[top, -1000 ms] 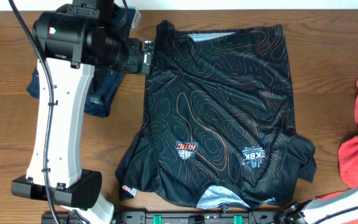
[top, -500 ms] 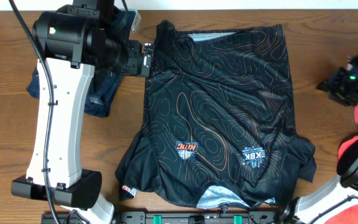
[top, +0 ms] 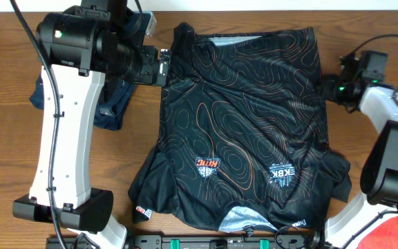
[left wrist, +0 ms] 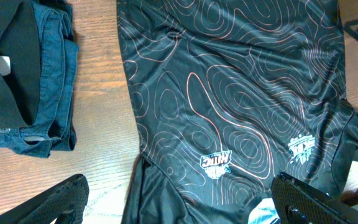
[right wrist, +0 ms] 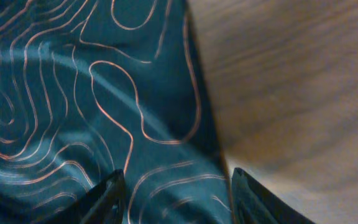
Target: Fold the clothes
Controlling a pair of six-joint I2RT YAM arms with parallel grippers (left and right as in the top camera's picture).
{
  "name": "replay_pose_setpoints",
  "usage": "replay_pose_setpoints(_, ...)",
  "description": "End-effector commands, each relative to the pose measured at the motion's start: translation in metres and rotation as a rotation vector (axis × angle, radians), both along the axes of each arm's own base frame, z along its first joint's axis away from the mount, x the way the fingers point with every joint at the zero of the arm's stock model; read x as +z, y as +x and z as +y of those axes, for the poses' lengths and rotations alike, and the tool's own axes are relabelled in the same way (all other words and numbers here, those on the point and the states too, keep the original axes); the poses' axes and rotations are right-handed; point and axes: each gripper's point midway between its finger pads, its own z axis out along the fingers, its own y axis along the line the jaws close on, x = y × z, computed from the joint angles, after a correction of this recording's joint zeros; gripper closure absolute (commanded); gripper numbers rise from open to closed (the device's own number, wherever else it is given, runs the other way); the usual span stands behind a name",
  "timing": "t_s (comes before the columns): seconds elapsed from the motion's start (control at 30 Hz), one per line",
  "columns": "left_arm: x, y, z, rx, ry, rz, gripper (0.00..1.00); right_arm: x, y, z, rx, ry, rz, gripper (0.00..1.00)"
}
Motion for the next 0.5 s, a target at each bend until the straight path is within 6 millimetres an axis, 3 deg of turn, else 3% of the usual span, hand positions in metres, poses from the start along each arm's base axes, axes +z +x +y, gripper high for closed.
replay_pose_setpoints(0.0,0.003,-0.002,-0.001,-0.001,-0.012,0.003,0.05,-0.022,0.001,-0.009,-0.068,-0.044,0.031,0.47)
replay_pose_setpoints(0.2,0.002,-0.004,0.0,-0.001,-0.01,0.011,0.05,-0.052,-0.001,-0.016,-0.114,-0.058,0.079,0.51)
replay_pose_setpoints(0.33,0.002,-0.003,0.0,-0.001,-0.011,0.007,0.05,-0.063,-0.004,-0.01,-0.101,-0.028,0.102,0.73)
replay_pose_setpoints(0.47,0.004,0.0,-0.001,-0.001,-0.014,-0.006,0.05,-0.057,0.001,0.011,-0.033,0.08,0.065,0.83)
